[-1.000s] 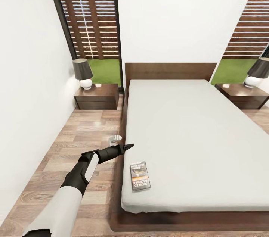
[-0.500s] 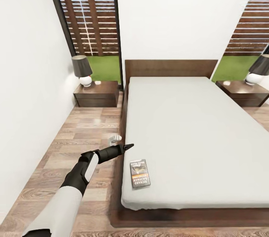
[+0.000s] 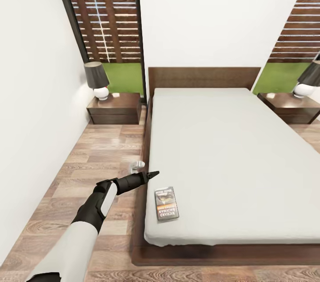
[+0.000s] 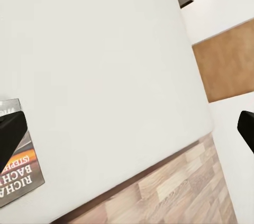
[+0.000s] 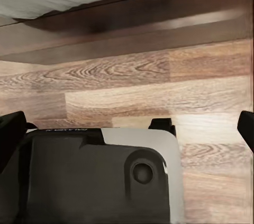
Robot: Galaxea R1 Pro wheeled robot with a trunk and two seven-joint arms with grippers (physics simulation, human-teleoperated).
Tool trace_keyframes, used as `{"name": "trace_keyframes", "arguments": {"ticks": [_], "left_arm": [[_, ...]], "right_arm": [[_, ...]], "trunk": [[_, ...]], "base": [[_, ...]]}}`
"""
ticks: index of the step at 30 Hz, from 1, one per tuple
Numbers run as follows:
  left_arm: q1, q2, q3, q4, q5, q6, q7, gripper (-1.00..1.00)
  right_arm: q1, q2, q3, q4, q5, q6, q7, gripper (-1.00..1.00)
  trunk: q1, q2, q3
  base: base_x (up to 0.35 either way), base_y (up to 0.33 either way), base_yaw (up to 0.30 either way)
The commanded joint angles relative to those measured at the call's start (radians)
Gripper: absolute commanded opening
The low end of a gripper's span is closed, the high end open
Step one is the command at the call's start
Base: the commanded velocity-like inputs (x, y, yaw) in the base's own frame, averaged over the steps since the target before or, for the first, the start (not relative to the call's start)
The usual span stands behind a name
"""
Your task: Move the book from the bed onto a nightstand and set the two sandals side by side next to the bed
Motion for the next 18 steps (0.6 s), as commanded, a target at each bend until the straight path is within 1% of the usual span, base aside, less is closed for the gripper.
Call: {"name": "trace_keyframes", "arguments": {"ticks": [1, 2, 4, 5, 6, 8, 9, 11, 13, 18], "left_arm": [[-0.001, -0.001, 0.004, 0.000, 0.004, 0.007, -0.003, 1.00], [-0.001, -0.001, 0.004, 0.000, 0.004, 0.007, -0.003, 1.00], [-0.001, -0.001, 0.004, 0.000, 0.004, 0.007, -0.003, 1.00], [-0.001, -0.001, 0.004, 0.000, 0.003, 0.008, -0.003, 1.00], [-0.001, -0.002, 0.004, 0.000, 0.004, 0.007, -0.003, 1.00], [-0.001, -0.002, 0.004, 0.000, 0.004, 0.007, -0.003, 1.00], [-0.001, -0.002, 0.003, 0.000, 0.004, 0.007, -0.003, 1.00], [-0.001, -0.002, 0.003, 0.000, 0.004, 0.007, -0.003, 1.00], [-0.001, -0.002, 0.003, 0.000, 0.003, 0.007, -0.003, 1.00], [-0.001, -0.002, 0.003, 0.000, 0.003, 0.007, -0.003, 1.00]], "right_arm": [[-0.001, -0.004, -0.007, 0.001, 0.010, 0.002, 0.011, 1.00], [-0.001, -0.010, -0.007, 0.001, 0.009, 0.014, 0.034, 1.00], [-0.001, -0.015, -0.007, 0.001, 0.008, 0.022, 0.071, 1.00], [-0.001, -0.018, -0.007, 0.001, 0.008, 0.027, 0.123, 1.00], [-0.001, -0.022, -0.008, 0.001, 0.007, 0.032, 0.250, 1.00], [0.000, -0.027, -0.008, 0.001, 0.007, 0.034, 0.366, 1.00], [0.000, -0.029, -0.008, 0.001, 0.007, 0.035, 0.405, 1.00], [-0.001, -0.030, -0.009, 0.000, 0.006, 0.035, 0.440, 1.00], [-0.001, -0.031, -0.009, 0.000, 0.006, 0.035, 0.458, 1.00], [-0.001, -0.031, -0.010, -0.002, 0.007, 0.034, 0.470, 1.00]], "trunk": [[0.000, -0.002, -0.003], [0.000, -0.002, -0.005], [0.000, -0.002, -0.008], [0.000, -0.002, -0.010], [0.000, -0.002, -0.011], [0.000, -0.002, -0.014], [0.000, -0.002, -0.016], [0.000, -0.002, -0.019], [0.000, -0.002, -0.022], [0.000, -0.002, -0.030]], "base": [[0.000, 0.000, 0.000], [0.000, 0.000, 0.000], [0.000, 0.000, 0.000], [0.000, 0.000, 0.000], [0.000, 0.000, 0.000], [0.000, 0.000, 0.000], [0.000, 0.000, 0.000], [0.000, 0.000, 0.000], [0.000, 0.000, 0.000], [0.000, 0.000, 0.000]]}}
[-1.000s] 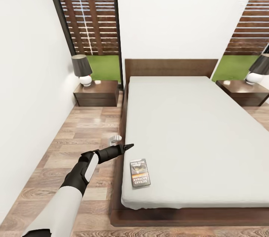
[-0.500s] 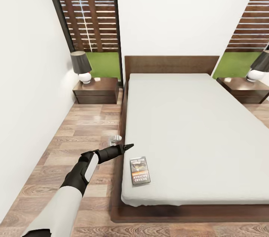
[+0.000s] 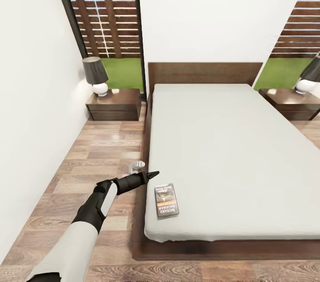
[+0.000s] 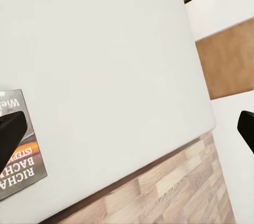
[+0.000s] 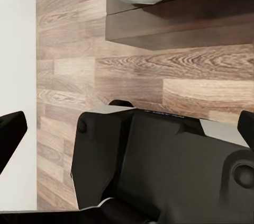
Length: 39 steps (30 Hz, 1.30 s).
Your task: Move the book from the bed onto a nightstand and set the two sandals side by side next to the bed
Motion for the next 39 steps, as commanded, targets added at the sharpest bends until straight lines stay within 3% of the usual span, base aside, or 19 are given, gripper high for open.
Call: {"name": "trace_keyframes", "arguments": {"ticks": [1, 11, 15, 18, 20, 24, 39], "left_arm": [[-0.001, -0.001, 0.004, 0.000, 0.003, 0.007, -0.003, 1.00], [-0.001, -0.001, 0.004, 0.000, 0.004, 0.007, -0.003, 1.00], [-0.001, -0.001, 0.004, 0.000, 0.003, 0.007, -0.003, 1.00], [-0.001, -0.001, 0.004, 0.000, 0.004, 0.007, -0.003, 1.00], [-0.001, -0.001, 0.004, 0.000, 0.003, 0.008, -0.002, 1.00], [-0.001, -0.001, 0.004, 0.000, 0.004, 0.007, -0.002, 1.00], [-0.001, -0.001, 0.004, 0.000, 0.004, 0.007, -0.002, 1.00]], "right_arm": [[-0.001, 0.000, -0.008, 0.000, 0.011, -0.007, 0.004, 1.00], [-0.001, -0.002, -0.024, -0.001, 0.001, -0.008, -0.003, 1.00], [-0.001, -0.004, -0.079, -0.001, -0.026, -0.008, -0.006, 1.00], [-0.001, -0.009, -0.173, 0.000, -0.042, -0.009, -0.009, 1.00], [-0.001, -0.010, -0.206, 0.000, -0.043, -0.009, -0.009, 1.00], [-0.001, -0.010, -0.233, 0.000, -0.044, -0.009, -0.009, 1.00], [0.000, -0.009, -0.246, 0.000, -0.045, -0.012, -0.008, 1.00]], "trunk": [[0.000, -0.002, -0.003], [0.000, -0.002, -0.019], [0.000, -0.002, -0.025], [0.000, -0.002, -0.030], [0.000, -0.002, -0.033], [0.000, -0.002, -0.040], [0.000, -0.002, -0.063]], "base": [[0.000, 0.000, 0.000], [0.000, 0.000, 0.000], [0.000, 0.000, 0.000], [0.000, 0.000, 0.000], [0.000, 0.000, 0.000], [0.000, 0.000, 0.000], [0.000, 0.000, 0.000]]}}
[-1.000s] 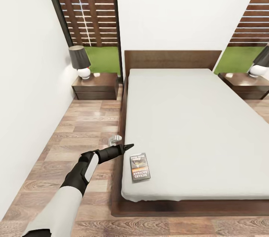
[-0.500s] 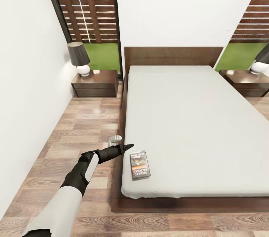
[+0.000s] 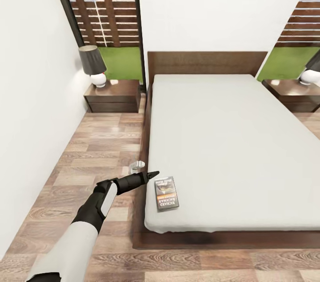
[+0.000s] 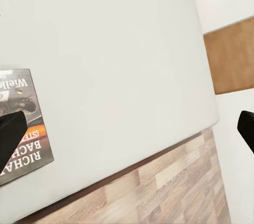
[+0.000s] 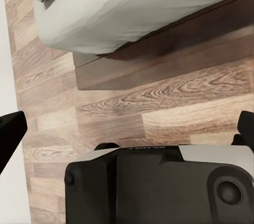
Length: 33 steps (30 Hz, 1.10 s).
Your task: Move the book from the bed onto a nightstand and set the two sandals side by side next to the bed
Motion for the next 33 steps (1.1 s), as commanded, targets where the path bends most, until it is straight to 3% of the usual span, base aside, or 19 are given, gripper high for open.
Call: {"name": "trace_keyframes", "arguments": {"ticks": [1, 33], "left_arm": [[-0.001, -0.001, 0.004, 0.000, 0.003, 0.007, -0.003, 1.00], [-0.001, -0.001, 0.005, -0.001, 0.003, 0.007, -0.004, 1.00]], "right_arm": [[-0.001, 0.000, -0.008, 0.001, 0.010, -0.007, 0.004, 1.00], [-0.002, 0.000, -0.007, 0.001, 0.012, -0.016, 0.007, 1.00]], "trunk": [[0.000, -0.002, -0.003], [0.000, -0.002, -0.054]], "base": [[0.000, 0.000, 0.000], [0.039, 0.000, 0.000]]}}
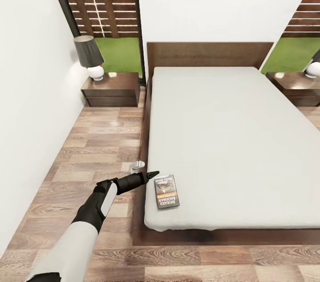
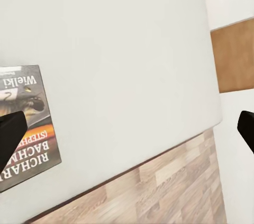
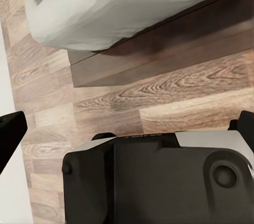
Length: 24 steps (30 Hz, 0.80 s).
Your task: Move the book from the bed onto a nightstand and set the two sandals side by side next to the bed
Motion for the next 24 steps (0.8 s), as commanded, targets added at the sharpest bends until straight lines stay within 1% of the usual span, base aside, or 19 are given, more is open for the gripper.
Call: {"name": "trace_keyframes", "arguments": {"ticks": [1, 11, 24], "left_arm": [[-0.001, -0.001, 0.004, 0.000, 0.003, 0.007, -0.003, 1.00], [-0.001, -0.001, 0.004, 0.001, 0.003, 0.007, -0.003, 1.00], [-0.001, -0.001, 0.005, 0.000, 0.003, 0.007, -0.003, 1.00]], "right_arm": [[-0.001, 0.000, -0.007, 0.001, 0.011, -0.008, 0.004, 1.00], [-0.001, 0.000, -0.007, 0.001, 0.011, -0.009, 0.004, 1.00], [-0.001, 0.000, -0.007, 0.001, 0.011, -0.009, 0.004, 1.00]], "trunk": [[0.000, -0.002, -0.003], [0.000, -0.002, -0.019], [0.000, -0.002, -0.039]], "base": [[0.016, 0.000, 0.000], [0.130, -0.025, 0.000], [0.016, -0.005, 0.000]]}}
